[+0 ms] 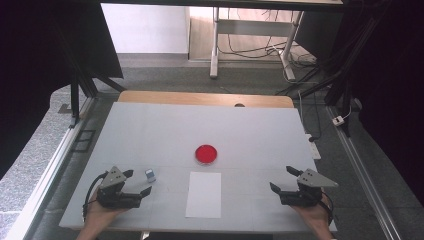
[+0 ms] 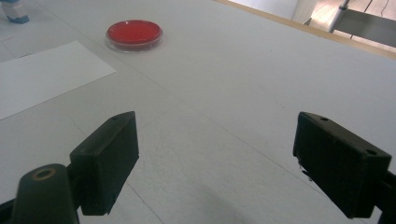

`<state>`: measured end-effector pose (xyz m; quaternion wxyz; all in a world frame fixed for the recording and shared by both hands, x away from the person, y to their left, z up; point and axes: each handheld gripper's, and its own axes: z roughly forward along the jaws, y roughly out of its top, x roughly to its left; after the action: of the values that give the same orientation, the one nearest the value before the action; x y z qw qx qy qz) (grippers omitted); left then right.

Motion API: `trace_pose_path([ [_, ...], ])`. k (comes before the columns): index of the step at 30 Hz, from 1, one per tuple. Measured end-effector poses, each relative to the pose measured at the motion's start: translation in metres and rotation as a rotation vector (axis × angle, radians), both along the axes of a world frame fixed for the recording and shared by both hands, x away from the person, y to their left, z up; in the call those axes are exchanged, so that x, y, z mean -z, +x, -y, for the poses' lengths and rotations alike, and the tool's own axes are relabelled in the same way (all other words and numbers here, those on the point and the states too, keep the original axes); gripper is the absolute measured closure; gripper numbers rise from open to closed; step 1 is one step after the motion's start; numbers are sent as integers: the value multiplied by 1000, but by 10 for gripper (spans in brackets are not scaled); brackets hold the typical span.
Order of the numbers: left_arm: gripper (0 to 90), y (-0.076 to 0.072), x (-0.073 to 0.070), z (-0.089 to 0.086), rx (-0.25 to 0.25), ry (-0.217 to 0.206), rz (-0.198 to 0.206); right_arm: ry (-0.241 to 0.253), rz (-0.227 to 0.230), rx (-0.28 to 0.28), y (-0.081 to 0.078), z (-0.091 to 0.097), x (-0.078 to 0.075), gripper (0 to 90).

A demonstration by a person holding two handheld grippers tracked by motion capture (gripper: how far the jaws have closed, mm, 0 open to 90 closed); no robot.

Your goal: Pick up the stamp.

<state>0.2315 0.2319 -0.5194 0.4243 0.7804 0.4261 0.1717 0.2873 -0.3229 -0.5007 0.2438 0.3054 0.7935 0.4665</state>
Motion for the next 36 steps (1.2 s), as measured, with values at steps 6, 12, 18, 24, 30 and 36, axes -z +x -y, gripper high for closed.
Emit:
trace_pose_path([
  [6, 89, -1, 1, 1, 6, 11, -2, -21, -2, -19, 1, -6, 2, 141],
  [12, 89, -3, 1, -1, 5, 6, 3, -9, 4, -9, 2, -7, 1, 149],
  [18, 90, -5, 0, -1, 3, 11, 13, 11, -6, 2, 1, -3, 0, 166],
  [24, 90, -7, -1, 1, 8, 17, 18, 18, -3, -2, -1, -3, -2, 182],
  [30, 93, -6, -2, 2, 6, 21, 22, 8, -14, -13, -1, -5, -1, 185],
  [36, 102, -2, -2, 5, 5, 35, 27, 7, -16, -24, -2, -6, 0, 185],
])
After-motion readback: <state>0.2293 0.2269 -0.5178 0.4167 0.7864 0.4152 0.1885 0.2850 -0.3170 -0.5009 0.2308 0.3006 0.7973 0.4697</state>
